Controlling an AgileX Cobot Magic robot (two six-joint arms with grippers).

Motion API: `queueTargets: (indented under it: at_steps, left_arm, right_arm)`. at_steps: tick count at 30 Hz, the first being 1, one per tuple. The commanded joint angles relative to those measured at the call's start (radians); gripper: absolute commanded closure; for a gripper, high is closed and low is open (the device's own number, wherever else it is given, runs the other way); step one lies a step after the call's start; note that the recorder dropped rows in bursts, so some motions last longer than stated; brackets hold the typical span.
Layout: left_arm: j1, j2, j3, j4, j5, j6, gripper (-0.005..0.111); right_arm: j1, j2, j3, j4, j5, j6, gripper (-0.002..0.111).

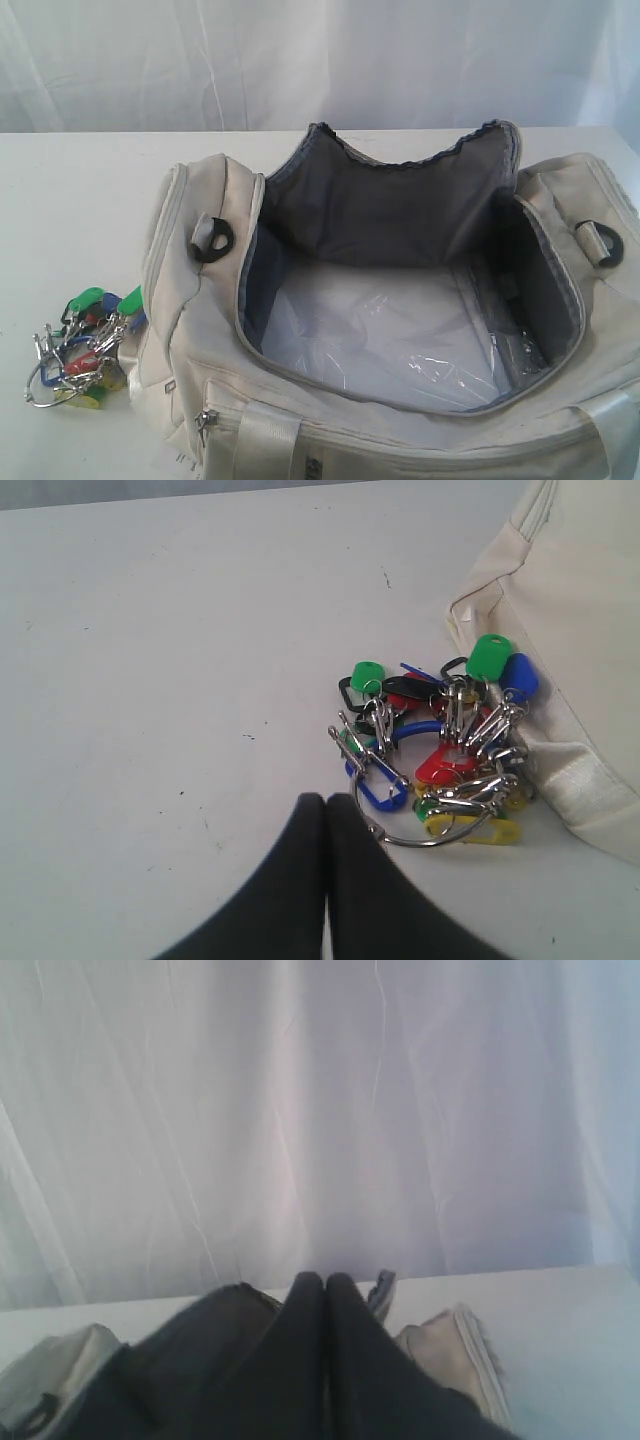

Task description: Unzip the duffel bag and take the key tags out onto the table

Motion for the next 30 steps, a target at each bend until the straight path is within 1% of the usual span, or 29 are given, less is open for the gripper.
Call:
queueTargets:
  at_steps: [1, 9, 17, 22, 25, 30]
  left_arm:
    - [0.004, -0.004, 0.005, -0.004, -0.006, -0.007, 0.107]
    - [0.004, -0.004, 0.005, -0.004, -0.006, -0.007, 0.107]
    - [0.004, -0.004, 0.005, -0.004, -0.006, -0.007, 0.107]
    - [0.004, -0.004, 0.005, -0.004, -0.006, -0.007, 0.107]
    - [0.004, -0.004, 0.005, -0.004, -0.006, -0.007, 0.107]
    - [0.004, -0.004, 0.005, -0.004, -0.006, -0.007, 0.107]
  right_arm:
    - [-0.006, -0.043, 0.103, -0.109, -0.023, -0.008, 0.108]
    - [-0.006, -0.07, 0.321, -0.227, -0.14, -0.016, 0.108]
    - [-0.006, -0.07, 0.497, -0.231, -0.143, -0.016, 0.108]
    - [-0.006, -0.07, 0.608, -0.239, -0.204, -0.016, 0.108]
    - [-0.006, -0.07, 0.608, -0.267, -0.253, -0.016, 0.108]
    - [-0.006, -0.07, 0.608, -0.269, -0.238, -0.016, 0.108]
